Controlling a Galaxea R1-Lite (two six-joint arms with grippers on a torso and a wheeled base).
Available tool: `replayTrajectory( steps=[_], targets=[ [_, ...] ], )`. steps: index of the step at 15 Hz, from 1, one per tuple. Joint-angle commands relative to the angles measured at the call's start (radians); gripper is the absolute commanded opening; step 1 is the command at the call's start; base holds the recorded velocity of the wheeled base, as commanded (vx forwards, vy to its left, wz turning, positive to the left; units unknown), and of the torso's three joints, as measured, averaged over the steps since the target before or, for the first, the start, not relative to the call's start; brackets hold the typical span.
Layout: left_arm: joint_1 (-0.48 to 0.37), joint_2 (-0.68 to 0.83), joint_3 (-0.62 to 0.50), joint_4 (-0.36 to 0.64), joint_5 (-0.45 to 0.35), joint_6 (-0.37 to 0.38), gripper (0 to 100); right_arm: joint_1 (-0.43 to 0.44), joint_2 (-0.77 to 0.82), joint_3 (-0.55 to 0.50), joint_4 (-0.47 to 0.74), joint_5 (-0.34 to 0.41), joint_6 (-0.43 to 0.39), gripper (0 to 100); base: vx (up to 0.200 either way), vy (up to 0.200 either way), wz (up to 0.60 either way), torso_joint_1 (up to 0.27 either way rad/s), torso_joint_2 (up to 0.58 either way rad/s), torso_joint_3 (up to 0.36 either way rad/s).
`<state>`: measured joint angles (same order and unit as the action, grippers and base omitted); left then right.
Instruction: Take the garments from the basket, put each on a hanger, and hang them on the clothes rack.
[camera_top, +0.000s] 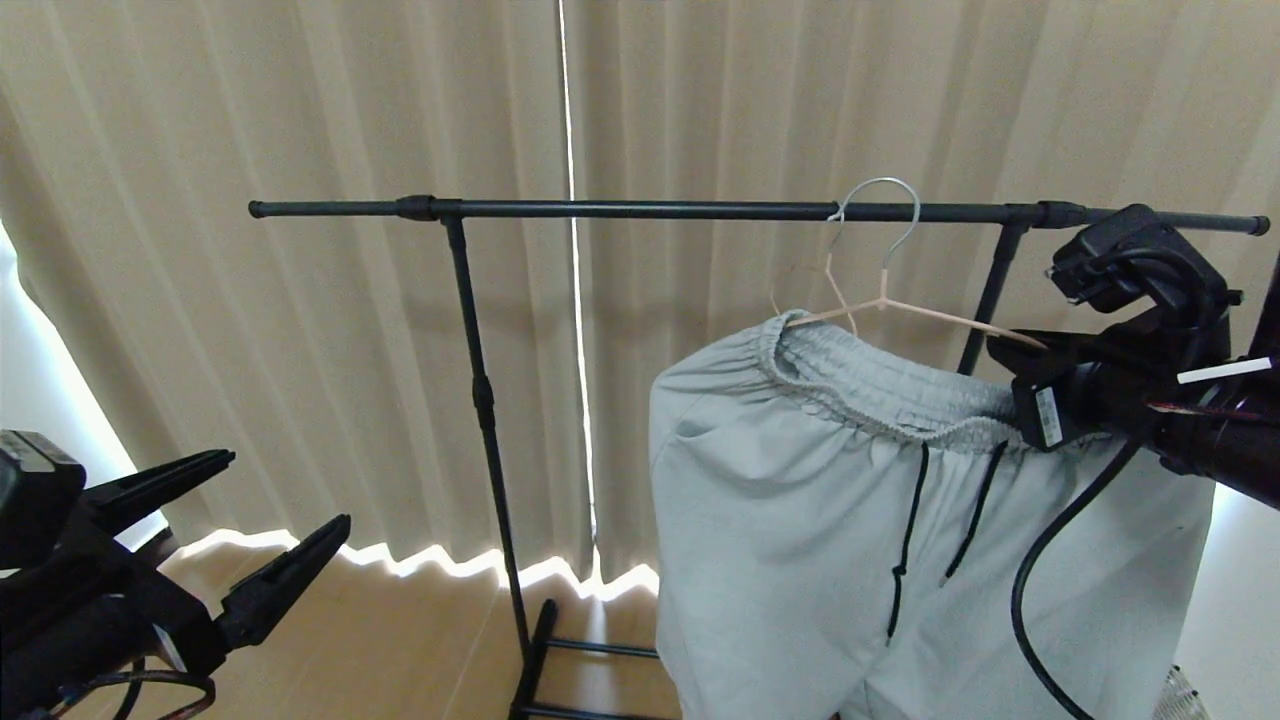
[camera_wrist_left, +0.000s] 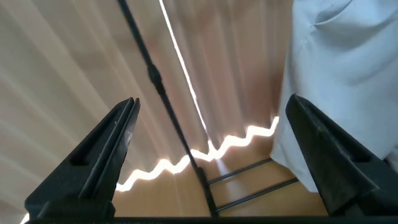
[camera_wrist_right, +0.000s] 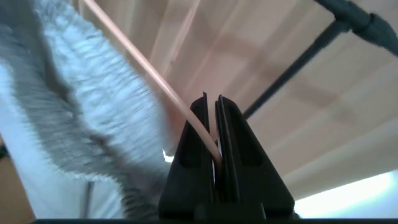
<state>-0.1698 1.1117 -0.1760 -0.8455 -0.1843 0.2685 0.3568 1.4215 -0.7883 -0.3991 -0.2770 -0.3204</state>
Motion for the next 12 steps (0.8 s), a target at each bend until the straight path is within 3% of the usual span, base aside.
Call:
replayTrajectory(
  steps=[1, 10, 12],
  targets=[
    [-0.004, 0.002, 0.000, -0.001, 0.000, 0.000, 100, 0.001, 0.001, -0.002, 0.000, -0.001, 0.000, 0, 0.000, 0.200, 0.00, -0.007, 0.00, 0.007],
    [-0.027, 0.000, -0.011, 0.000, 0.003, -0.005, 100, 0.001, 0.001, 0.000, 0.000, 0.001, 0.000, 0, 0.000, 0.000, 0.00, 0.000, 0.00, 0.000],
    [-0.027, 0.002, -0.013, 0.000, 0.003, -0.006, 100, 0.001, -0.003, 0.000, 0.000, 0.001, 0.000, 0, 0.200, 0.000, 0.00, 0.005, 0.00, 0.000]
  ],
)
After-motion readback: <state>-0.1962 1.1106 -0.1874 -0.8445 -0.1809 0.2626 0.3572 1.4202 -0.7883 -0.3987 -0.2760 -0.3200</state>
